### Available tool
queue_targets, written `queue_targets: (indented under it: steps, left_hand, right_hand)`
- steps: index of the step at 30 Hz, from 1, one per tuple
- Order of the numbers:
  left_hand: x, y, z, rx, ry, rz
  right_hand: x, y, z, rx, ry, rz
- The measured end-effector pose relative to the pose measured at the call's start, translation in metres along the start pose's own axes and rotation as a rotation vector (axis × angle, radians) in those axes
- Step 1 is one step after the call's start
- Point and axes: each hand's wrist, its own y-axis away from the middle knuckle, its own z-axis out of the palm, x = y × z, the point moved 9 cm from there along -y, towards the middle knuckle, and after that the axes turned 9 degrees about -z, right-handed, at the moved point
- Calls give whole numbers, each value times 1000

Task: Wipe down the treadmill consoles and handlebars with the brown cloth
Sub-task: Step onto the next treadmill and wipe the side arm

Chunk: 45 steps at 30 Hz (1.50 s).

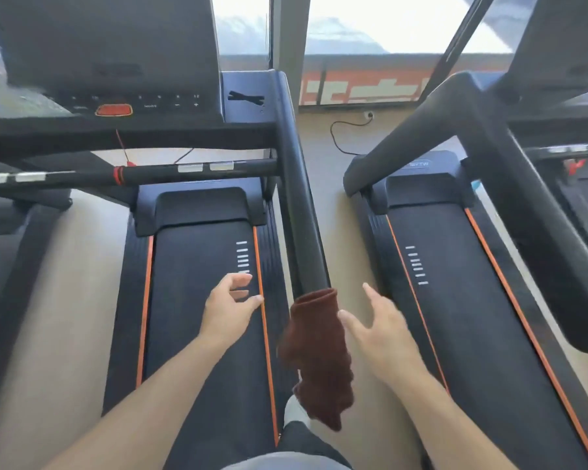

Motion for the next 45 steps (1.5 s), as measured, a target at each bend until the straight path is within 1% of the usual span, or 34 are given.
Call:
queue_targets:
  steps: [1,2,3,4,5,8,9,12,15,17,20,22,25,26,29,31,32,34,37,39,41,45]
  left_hand:
    - [2,-1,6,-9,0,-14]
    - [4,-2,12,-24,-2,-19]
    - [6,-4,18,-37,-6,-21]
    - [8,-6,23,-46,-7,-24]
    - [10,-10,28,-54,-6,-27]
    - [13,-31,36,-70,18,-38]
    - [14,-40,36,-72,24,-44]
    - [21,-69,36,-81,54,-57]
    - [33,-100,36,-147,53,-47]
    - [40,-122,32,-195,22,-39]
    - [48,-151,16,-246,-13,-21]
    - [48,-169,2,-283,-35,-11]
    - [42,-191,-20,-357,-74,-8]
    - [39,-195,-27,-371,-85,-10]
    - [28,-200,-46,-368,-88,-27]
    - [23,-196,-53,-373,-81,-29]
    - [21,-194,-55,-377,-84,-22]
    - [18,-188,-57,-387,-92,-13]
    - [16,-173,-56,-418,-109,5]
    - [16,-157,-51,-445,-122,26]
    - [15,-136,-42,-477,-131,53]
    - [8,-83,-4,-607,-213,142]
  right_hand:
    - [6,8,30,-132,6,34]
    - [8,17,55,-212,-45,64]
    - [5,21,70,-215,-135,73]
    - [1,21,77,-169,-166,65]
    - [-5,16,80,-107,-135,30]
    - [-37,-16,73,6,181,-79]
    - [-47,-30,73,17,253,-101]
    - [-75,-74,76,46,359,-131]
    - [-100,-119,73,75,470,-114]
    - [-118,-153,67,72,511,-98]
    - [-153,-213,53,116,528,-105]
    - [-172,-255,47,125,466,-110]
    - [-181,-302,37,106,328,-147]
    - [-181,-310,32,88,221,-159]
    - [-170,-319,29,-5,-253,-139]
    - [-145,-321,34,-10,-452,-30]
    - [-130,-315,38,8,-554,79]
    - [-96,-289,48,27,-704,292]
    - [-62,-235,60,57,-817,425]
    - [-37,-193,69,82,-873,443]
    - [-13,-152,73,102,-928,417]
    - [-4,-62,76,80,-880,464]
